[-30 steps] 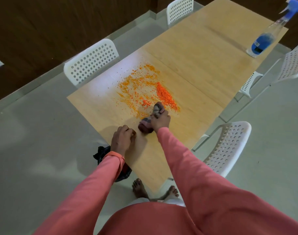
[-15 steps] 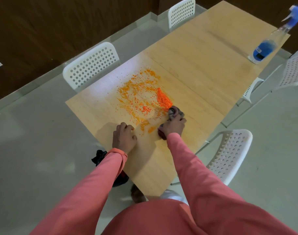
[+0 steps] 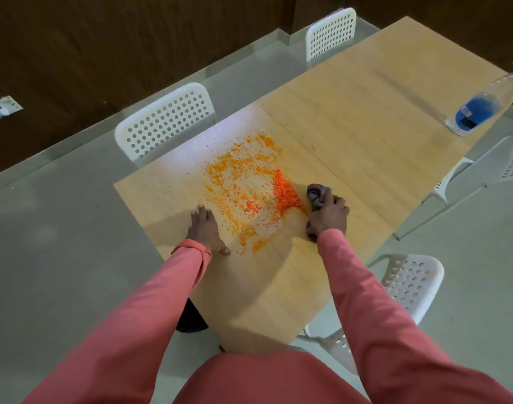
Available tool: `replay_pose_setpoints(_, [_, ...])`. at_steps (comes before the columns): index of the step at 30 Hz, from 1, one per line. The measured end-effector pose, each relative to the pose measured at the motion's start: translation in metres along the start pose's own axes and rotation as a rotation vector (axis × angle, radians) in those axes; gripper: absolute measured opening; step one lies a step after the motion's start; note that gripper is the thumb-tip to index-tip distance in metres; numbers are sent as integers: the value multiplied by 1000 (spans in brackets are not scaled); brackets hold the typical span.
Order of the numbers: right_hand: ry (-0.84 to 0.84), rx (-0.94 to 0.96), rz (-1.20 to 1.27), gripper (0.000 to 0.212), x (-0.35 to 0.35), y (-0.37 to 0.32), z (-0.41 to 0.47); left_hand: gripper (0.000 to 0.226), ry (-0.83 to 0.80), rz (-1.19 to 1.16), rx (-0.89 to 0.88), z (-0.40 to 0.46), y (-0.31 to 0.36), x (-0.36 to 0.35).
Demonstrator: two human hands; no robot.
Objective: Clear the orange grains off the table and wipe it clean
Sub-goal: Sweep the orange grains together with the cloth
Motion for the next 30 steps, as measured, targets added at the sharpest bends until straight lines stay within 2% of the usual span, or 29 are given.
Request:
replay_pose_setpoints(2, [-49,22,-95,55,-4,-7,10,132,-5,5,16,2,2,-1])
replay_pose_setpoints(5, [-87,158,-160,50,-20,-29,0,132,-15,23,28,4,4,0])
replay_pose_setpoints(10, [-284,387,-85,57,-55,-66,-37,133,19,-17,21,5,1,-1])
replay_pose_setpoints(12, [-364,407,-14,60,-60,-70,-41,133,32,-35,19,5,-1,-1])
replay_pose_setpoints(14, [-353,388,60,56,-53,-67,-34,134,40,-35,20,5,-2,0])
replay_pose_setpoints(16, [-272,389,80,51,-40,-66,-21,134,41,-33,21,5,-3,0])
replay_pose_setpoints(19, [-111,387,39,54,-14,-71,16,133,41,-34,20,4,-2,1])
replay_pose_setpoints(21, [-62,355,-16,57,-4,-78,47,133,57,-43,18,2,-1,2])
replay_pose_setpoints(26, [-235,329,-240,53,-25,-102,88,132,73,-55,13,2,-2,2])
replay_pose_setpoints(30, [-308,467,-339,55,-37,-117,48,132,76,-69,9,4,-2,2])
Point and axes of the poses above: each hand's wrist, its own z-axis towards the middle knuckle, its own x-axis out of the back of the hand, y = z × x, the point moved 6 cm from there along z, towards the middle knuckle, and after that the axes turned 4 degrees about z, right-handed, at the moved point
